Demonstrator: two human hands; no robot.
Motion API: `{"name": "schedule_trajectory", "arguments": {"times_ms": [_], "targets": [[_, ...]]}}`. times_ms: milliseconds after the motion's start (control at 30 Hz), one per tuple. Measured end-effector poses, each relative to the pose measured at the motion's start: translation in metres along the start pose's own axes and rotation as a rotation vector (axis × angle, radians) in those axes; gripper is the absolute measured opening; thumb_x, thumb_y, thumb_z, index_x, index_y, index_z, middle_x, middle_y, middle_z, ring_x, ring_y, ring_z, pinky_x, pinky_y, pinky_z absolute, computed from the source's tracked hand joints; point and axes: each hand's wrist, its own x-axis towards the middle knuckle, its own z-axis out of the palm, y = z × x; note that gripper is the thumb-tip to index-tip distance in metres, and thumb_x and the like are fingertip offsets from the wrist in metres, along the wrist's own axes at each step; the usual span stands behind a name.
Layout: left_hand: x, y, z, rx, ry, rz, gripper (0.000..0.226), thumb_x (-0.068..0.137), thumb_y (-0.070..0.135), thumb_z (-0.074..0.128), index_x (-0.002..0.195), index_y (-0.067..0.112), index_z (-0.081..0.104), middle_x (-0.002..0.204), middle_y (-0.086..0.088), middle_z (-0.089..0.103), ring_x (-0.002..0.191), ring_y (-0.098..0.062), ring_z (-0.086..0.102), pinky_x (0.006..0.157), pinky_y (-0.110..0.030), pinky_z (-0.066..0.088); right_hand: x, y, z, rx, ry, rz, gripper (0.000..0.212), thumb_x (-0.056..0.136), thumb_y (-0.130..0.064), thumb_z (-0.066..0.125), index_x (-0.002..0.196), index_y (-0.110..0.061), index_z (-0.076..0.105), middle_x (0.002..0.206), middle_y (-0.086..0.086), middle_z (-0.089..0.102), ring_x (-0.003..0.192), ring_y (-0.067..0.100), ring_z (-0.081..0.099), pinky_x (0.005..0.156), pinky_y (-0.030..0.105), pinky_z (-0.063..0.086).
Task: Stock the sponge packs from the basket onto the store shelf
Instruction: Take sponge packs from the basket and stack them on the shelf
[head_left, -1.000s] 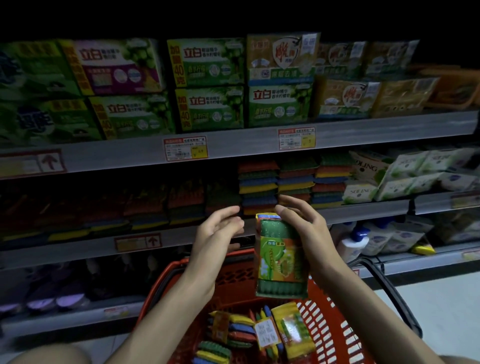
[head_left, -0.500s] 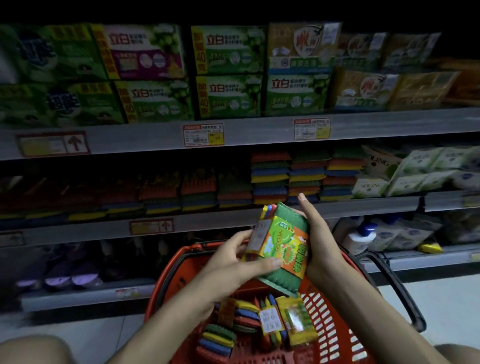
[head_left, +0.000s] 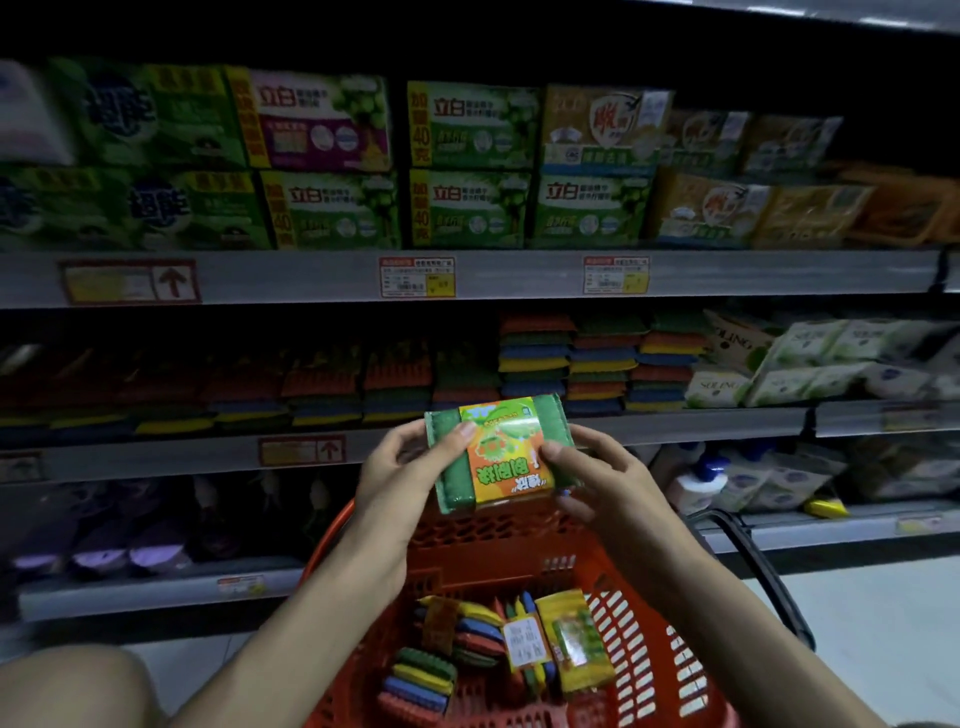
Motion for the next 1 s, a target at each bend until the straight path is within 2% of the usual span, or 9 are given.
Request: {"name": "schedule_trajectory", "arguments": {"times_ms": [133, 333, 433, 500, 600, 667, 767, 833, 1000], "targets": [[-0.009, -0.001, -0.004, -0.041, -0.001, -0.017, 0.059, 0.056, 0.055, 0.091, 0.105, 0.027, 0.073, 0.108, -0.004, 0.078, 0.107, -0.027, 0.073, 0.102, -0.060, 0.051, -0.005, -0.006, 0.007, 0.066, 0.049, 0.011, 0.061, 0.080, -0.027, 0.084, 0.134, -0.019, 0.058, 0.119, 0.014, 0.075, 0.105, 0.029, 0.075, 0.094, 0.042, 0.057], [-0.017, 0.008, -0.018, -0.079, -0.108, 0.004, 0.052, 0.071, 0.041, 0.088, 0.118, 0.025, 0.071, 0.117, -0.007, 0.075, 0.113, -0.029, 0.070, 0.106, -0.062, 0.048, -0.011, -0.019, 0.025, 0.038, 0.053, -0.009, 0.066, 0.070, -0.027, 0.088, 0.129, -0.023, 0.060, 0.108, 0.011, 0.079, 0.101, 0.029, 0.076, 0.087, 0.036, 0.057], [-0.019, 0.015, -0.032, -0.075, -0.153, 0.038, 0.071, 0.064, 0.046, 0.087, 0.130, 0.031, 0.065, 0.122, -0.002, 0.073, 0.120, -0.025, 0.066, 0.111, -0.059, 0.044, -0.010, -0.022, 0.033, 0.068, 0.054, -0.026, 0.048, 0.080, -0.022, 0.081, 0.125, -0.020, 0.063, 0.108, 0.012, 0.078, 0.099, 0.030, 0.077, 0.089, 0.040, 0.058], [-0.024, 0.016, -0.040, -0.043, -0.166, 0.029, 0.081, 0.056, 0.051, 0.086, 0.132, 0.038, 0.062, 0.117, 0.003, 0.075, 0.119, -0.020, 0.066, 0.111, -0.053, 0.044, -0.012, -0.027, 0.038, 0.042, 0.066, -0.059, 0.049, 0.081, -0.025, 0.080, 0.126, -0.018, 0.063, 0.109, 0.013, 0.078, 0.096, 0.028, 0.077, 0.087, 0.039, 0.058], [-0.035, 0.013, -0.044, 0.044, -0.235, 0.008, 0.065, 0.059, 0.052, 0.085, 0.121, 0.044, 0.066, 0.112, 0.003, 0.077, 0.114, -0.019, 0.069, 0.108, -0.048, 0.046, -0.017, -0.029, 0.039, 0.063, 0.105, -0.156, 0.063, 0.069, -0.034, 0.085, 0.126, -0.018, 0.064, 0.112, 0.013, 0.077, 0.100, 0.029, 0.076, 0.084, 0.036, 0.059], [-0.036, 0.006, -0.045, 0.023, -0.220, -0.017, 0.062, 0.060, 0.046, 0.091, 0.117, 0.035, 0.069, 0.110, -0.002, 0.078, 0.110, -0.022, 0.072, 0.106, -0.050, 0.049, -0.017, -0.025, 0.037, 0.137, 0.120, -0.172, 0.066, 0.067, -0.035, 0.088, 0.126, -0.016, 0.065, 0.115, 0.014, 0.076, 0.104, 0.030, 0.076, 0.082, 0.034, 0.061], [-0.033, -0.003, -0.043, -0.128, -0.088, -0.076, 0.055, 0.069, 0.024, 0.089, 0.118, 0.014, 0.066, 0.107, -0.011, 0.078, 0.101, -0.025, 0.076, 0.097, -0.047, 0.056, -0.018, -0.010, 0.037, 0.120, 0.103, -0.102, 0.039, 0.088, -0.022, 0.072, 0.126, -0.016, 0.065, 0.113, 0.010, 0.077, 0.106, 0.026, 0.075, 0.089, 0.038, 0.059], [-0.029, -0.004, -0.041, -0.183, -0.006, -0.105, 0.042, 0.080, 0.015, 0.082, 0.118, 0.011, 0.064, 0.105, -0.011, 0.079, 0.098, -0.025, 0.076, 0.097, -0.047, 0.056, -0.020, 0.001, 0.037, 0.025, 0.092, -0.035, 0.031, 0.094, -0.015, 0.067, 0.125, -0.018, 0.067, 0.114, 0.010, 0.077, 0.105, 0.026, 0.075, 0.087, 0.039, 0.059], [-0.015, -0.002, -0.031, -0.330, 0.081, -0.099, 0.037, 0.086, 0.014, 0.078, 0.119, 0.007, 0.063, 0.105, -0.014, 0.078, 0.099, -0.026, 0.076, 0.100, -0.044, 0.055, -0.029, 0.013, 0.054, -0.165, -0.039, 0.010, 0.033, 0.084, -0.020, 0.074, 0.116, -0.027, 0.074, 0.113, 0.001, 0.078, 0.105, 0.017, 0.074, 0.085, 0.036, 0.058]]}}
